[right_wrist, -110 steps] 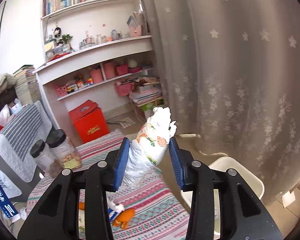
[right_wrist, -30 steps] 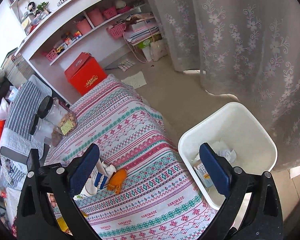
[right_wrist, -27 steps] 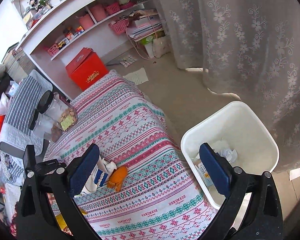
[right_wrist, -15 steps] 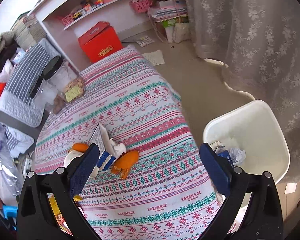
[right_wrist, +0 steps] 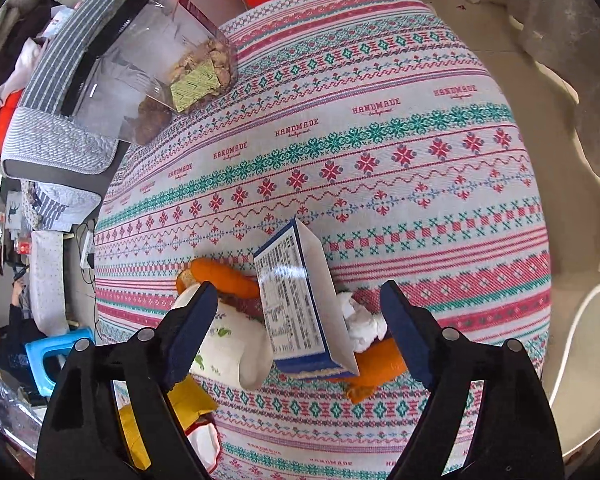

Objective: Collect trash
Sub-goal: 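Grasp the clear plastic bottle with the left gripper and lift it, then carry the white-and-blue box piece with the right gripper and drop it in the bin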

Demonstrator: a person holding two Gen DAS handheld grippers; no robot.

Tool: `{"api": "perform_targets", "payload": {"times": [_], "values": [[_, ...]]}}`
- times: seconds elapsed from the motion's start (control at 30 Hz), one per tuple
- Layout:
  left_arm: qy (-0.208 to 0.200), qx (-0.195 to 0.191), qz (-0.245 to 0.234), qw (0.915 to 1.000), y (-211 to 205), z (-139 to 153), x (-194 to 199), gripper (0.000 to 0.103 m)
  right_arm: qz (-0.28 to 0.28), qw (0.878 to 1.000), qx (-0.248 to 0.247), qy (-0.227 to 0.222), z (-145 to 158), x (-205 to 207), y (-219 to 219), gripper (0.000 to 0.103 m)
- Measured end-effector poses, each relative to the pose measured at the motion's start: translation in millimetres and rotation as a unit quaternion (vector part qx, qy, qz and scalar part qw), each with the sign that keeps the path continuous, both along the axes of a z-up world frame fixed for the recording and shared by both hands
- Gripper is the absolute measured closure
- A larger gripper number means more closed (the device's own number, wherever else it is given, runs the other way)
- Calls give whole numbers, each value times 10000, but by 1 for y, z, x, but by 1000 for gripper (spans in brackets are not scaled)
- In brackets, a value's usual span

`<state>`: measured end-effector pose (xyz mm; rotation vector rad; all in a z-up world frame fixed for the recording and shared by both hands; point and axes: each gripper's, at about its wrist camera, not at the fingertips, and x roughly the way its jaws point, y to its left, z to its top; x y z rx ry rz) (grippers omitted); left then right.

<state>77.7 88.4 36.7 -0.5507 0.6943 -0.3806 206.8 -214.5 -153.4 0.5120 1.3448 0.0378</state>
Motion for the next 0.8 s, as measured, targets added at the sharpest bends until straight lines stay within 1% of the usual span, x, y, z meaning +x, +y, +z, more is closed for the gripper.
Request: {"api": "perform_targets", "payload": {"times": [0.1, 0.23, 0.27, 0.3, 0.33, 0.37, 0.4, 0.43, 0.5, 0.53, 0.57, 0.8], "values": [[51, 18, 63, 10000, 9, -4, 2, 42, 97, 9997, -185, 142, -15, 14, 6, 28], [195, 76, 109, 9997, 17, -13, 2, 42, 302, 9986, -320, 308, -29, 22, 19, 30], [235, 89, 126, 9996, 18, -16, 3, 42, 359, 9983, -323, 319, -31, 23, 23, 37], [270, 99, 142, 9995, 20, -18, 4, 42, 409, 9981, -313, 336, -33, 23, 26, 49], [289, 99, 158, 9994, 21, -20, 3, 42, 454, 9978, -310, 361, -35, 24, 30, 57], [300, 97, 171, 9994, 23, -22, 3, 42, 488, 9975, -334, 375, -36, 23, 33, 65], [307, 97, 186, 9993, 23, -22, 3, 42, 491, 9976, -365, 327, -35, 23, 35, 70], [314, 102, 212, 9992, 24, -23, 3, 42, 501, 9975, -428, 238, -32, 22, 37, 74], [316, 130, 306, 9989, 26, -23, 3, 42, 470, 9980, -413, 34, -23, 21, 40, 85], [314, 153, 371, 9987, 27, -24, 3, 42, 443, 9982, -400, -65, -17, 21, 41, 87], [316, 170, 425, 9985, 28, -25, 2, 42, 433, 9980, -419, -167, -9, 21, 42, 91], [323, 162, 641, 9973, 32, -28, 4, 42, 644, 9929, -612, -792, 44, 9, 58, 93]]}}
